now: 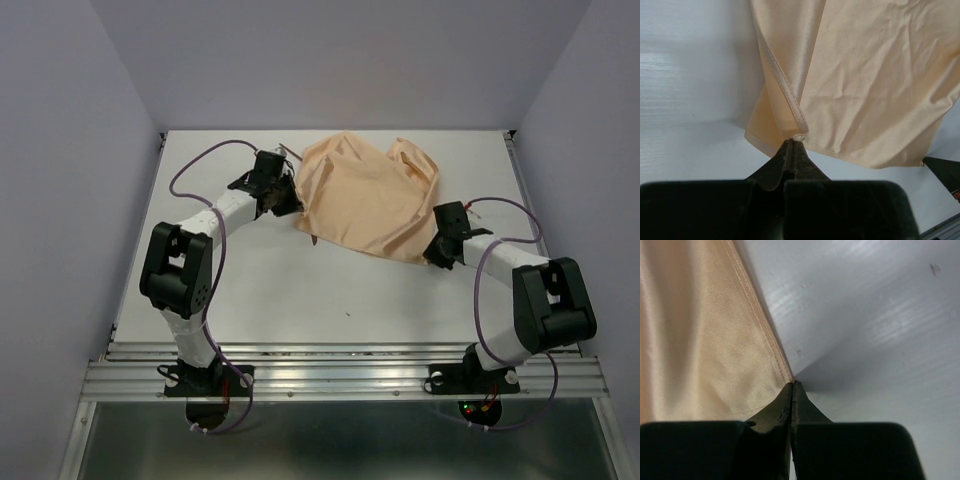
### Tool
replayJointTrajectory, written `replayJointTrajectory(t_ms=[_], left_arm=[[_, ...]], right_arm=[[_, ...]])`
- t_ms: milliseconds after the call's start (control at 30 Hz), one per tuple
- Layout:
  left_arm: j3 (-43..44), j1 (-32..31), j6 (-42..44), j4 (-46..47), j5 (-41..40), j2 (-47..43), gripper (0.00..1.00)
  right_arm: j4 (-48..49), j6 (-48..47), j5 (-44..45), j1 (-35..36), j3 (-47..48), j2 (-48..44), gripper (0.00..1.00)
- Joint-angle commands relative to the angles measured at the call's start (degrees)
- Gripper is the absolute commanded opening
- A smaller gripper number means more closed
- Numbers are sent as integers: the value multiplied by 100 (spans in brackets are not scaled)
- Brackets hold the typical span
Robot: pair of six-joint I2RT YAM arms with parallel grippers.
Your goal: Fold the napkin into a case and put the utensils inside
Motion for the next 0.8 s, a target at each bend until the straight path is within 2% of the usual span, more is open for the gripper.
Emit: replayJointTrajectory(t_ms=[0,133,167,200,267,433,567,767], left_arm=[[-109,-11,70,-74,96,-603,0],[-364,-72,26,-109,87,-840,0],[-443,-63,9,-101,96,-902,0],[-591,-81,0,-101,88,-989,0],[-776,-81,-18,-74,79,-1078,0],[-865,-81,-18,-65,52,-1131,0],[-839,-116,-18,-57,35,-1113,0],[-830,-134,-27,-57,0,-1096,0]], right_arm=[[-810,-18,134,71,-331,-461,1],[-792,-9,124,71,-340,-603,2],[-792,-26,133,71,-314,-490,10],[-792,-53,142,71,-270,-436,36],[-827,0,195,71,-165,-270,64],[-784,17,72,71,-24,-67,65],[-871,-35,238,132,-32,-58,61],[-1205,9,854,264,-111,-23,42]])
